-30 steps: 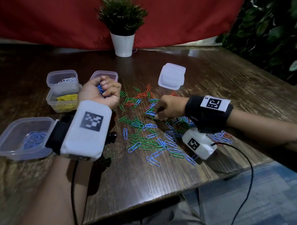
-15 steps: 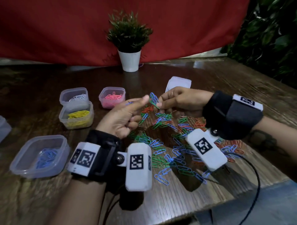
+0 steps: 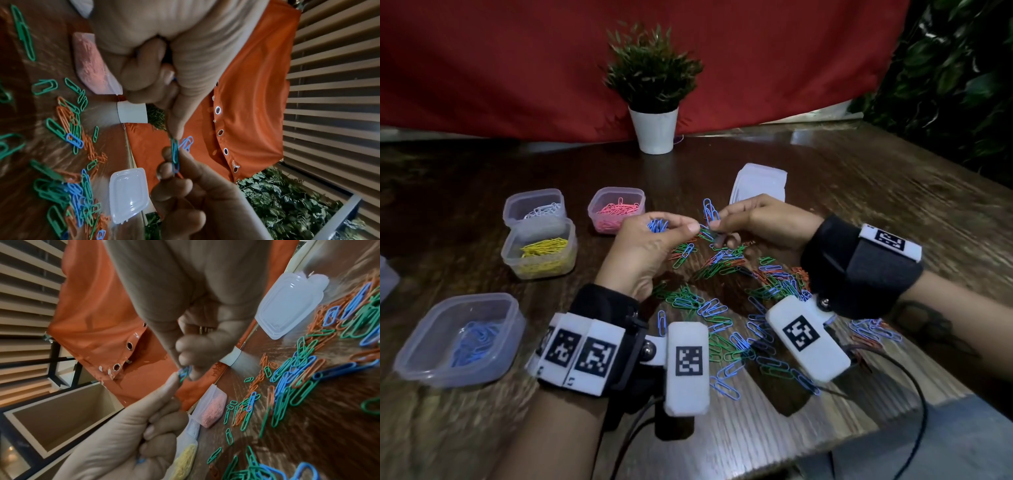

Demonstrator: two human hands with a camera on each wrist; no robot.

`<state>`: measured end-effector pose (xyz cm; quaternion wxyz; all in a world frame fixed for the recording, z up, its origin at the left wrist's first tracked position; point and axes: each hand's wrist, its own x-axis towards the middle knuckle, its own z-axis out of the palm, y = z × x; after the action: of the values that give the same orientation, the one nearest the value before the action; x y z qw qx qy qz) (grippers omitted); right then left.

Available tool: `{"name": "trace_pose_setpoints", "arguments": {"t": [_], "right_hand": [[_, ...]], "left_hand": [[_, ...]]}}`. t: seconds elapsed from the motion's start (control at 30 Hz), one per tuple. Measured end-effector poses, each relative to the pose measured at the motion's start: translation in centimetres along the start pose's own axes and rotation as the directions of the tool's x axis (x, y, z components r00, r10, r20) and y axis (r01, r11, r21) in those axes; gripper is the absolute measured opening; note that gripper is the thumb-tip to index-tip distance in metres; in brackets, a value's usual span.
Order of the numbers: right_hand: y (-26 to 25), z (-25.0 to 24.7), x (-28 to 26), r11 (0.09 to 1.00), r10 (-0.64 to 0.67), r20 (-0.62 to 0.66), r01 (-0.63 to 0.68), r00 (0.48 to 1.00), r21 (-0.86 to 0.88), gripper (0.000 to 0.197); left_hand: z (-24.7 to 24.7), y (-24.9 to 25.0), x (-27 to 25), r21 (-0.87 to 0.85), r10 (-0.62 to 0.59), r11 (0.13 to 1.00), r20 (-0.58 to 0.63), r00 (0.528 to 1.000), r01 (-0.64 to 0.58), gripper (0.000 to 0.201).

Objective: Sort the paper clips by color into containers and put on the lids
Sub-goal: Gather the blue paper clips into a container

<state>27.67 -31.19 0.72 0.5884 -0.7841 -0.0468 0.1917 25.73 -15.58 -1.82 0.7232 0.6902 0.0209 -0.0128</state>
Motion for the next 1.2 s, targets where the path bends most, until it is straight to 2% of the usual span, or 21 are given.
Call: {"name": "trace_pose_setpoints", "arguments": {"t": [0.13, 0.27, 0.4, 0.5, 0.6, 0.73, 0.8, 0.9, 0.97, 1.03, 1.07, 1.1, 1.13, 1.17, 1.2], "right_hand": [[0.1, -0.1, -0.2, 0.999, -0.021, -0.033, 0.020, 0.999, -0.040, 0.024], [0.0, -0.3, -1.0, 0.998, -0.023, -0.053, 0.020, 0.998, -0.062, 0.024], [0.5, -0.2, -2.9, 0.998, -0.060, -0.157, 0.054, 0.986, -0.042, 0.028], [1.4, 1.0, -4.0, 0.991, -0.132, -0.268, 0.119, 0.955, -0.064, 0.024], [2.3, 2.5, -4.1, 0.979, -0.186, -0.336, 0.145, 0.923, -0.143, 0.028], [2.8, 3.2, -4.1, 0.907, -0.305, -0.456, 0.109, 0.836, -0.406, 0.032], [3.1, 2.9, -4.2, 0.910, -0.317, -0.507, 0.108, 0.802, -0.400, 0.031], [3.5, 2.4, -4.5, 0.933, -0.301, -0.510, 0.136, 0.806, -0.334, 0.031], [3.6, 2.2, -4.7, 0.936, -0.291, -0.503, 0.135, 0.814, -0.324, 0.031], [3.5, 2.2, -4.8, 0.946, -0.286, -0.499, 0.159, 0.818, -0.282, 0.032], [3.3, 2.3, -4.8, 0.953, -0.278, -0.498, 0.173, 0.822, -0.247, 0.033], [3.1, 2.4, -4.7, 0.960, -0.267, -0.497, 0.184, 0.826, -0.210, 0.034], [2.8, 2.7, -4.6, 0.965, -0.258, -0.494, 0.196, 0.830, -0.174, 0.035], [2.4, 2.9, -4.6, 0.967, -0.254, -0.489, 0.207, 0.834, -0.150, 0.035], [1.9, 3.3, -4.6, 0.965, -0.260, -0.481, 0.215, 0.837, -0.148, 0.035]], "left_hand": [[0.2, 0.9, -0.7, -0.029, -0.059, 0.998, 0.032, 0.998, 0.060, 0.009], [0.1, 0.8, -0.5, 0.040, -0.098, 0.994, 0.013, 0.995, 0.097, 0.016], [0.0, 1.7, -1.1, -0.067, -0.129, 0.989, 0.087, 0.988, 0.135, 0.017], [0.2, 2.2, -1.6, -0.060, -0.116, 0.990, 0.140, 0.983, 0.125, 0.015], [0.5, 2.0, -1.9, -0.018, -0.102, 0.994, 0.168, 0.980, 0.106, 0.015], [0.3, 1.6, -1.7, 0.017, -0.079, 0.997, 0.135, 0.988, 0.078, 0.015], [-0.1, 1.4, -1.3, 0.076, -0.066, 0.995, 0.104, 0.992, 0.058, 0.018], [-0.4, 1.2, -1.0, 0.191, -0.061, 0.981, 0.107, 0.992, 0.040, 0.013], [-0.2, 1.2, -1.1, 0.200, -0.065, 0.979, 0.113, 0.991, 0.042, 0.010], [0.2, 1.1, -0.9, 0.131, -0.068, 0.990, 0.099, 0.993, 0.055, 0.013], [0.5, 1.0, -0.8, 0.050, -0.069, 0.997, 0.090, 0.994, 0.064, 0.009], [0.9, 0.9, -0.6, -0.072, -0.083, 0.993, 0.081, 0.993, 0.089, 0.006], [1.2, 0.7, -0.2, -0.242, -0.125, 0.960, 0.083, 0.989, 0.142, 0.015], [1.4, 0.5, 0.1, -0.441, -0.197, 0.868, 0.115, 0.974, 0.227, 0.025], [1.6, 0.3, 0.3, -0.627, -0.273, 0.711, 0.173, 0.946, 0.319, 0.032]]}}
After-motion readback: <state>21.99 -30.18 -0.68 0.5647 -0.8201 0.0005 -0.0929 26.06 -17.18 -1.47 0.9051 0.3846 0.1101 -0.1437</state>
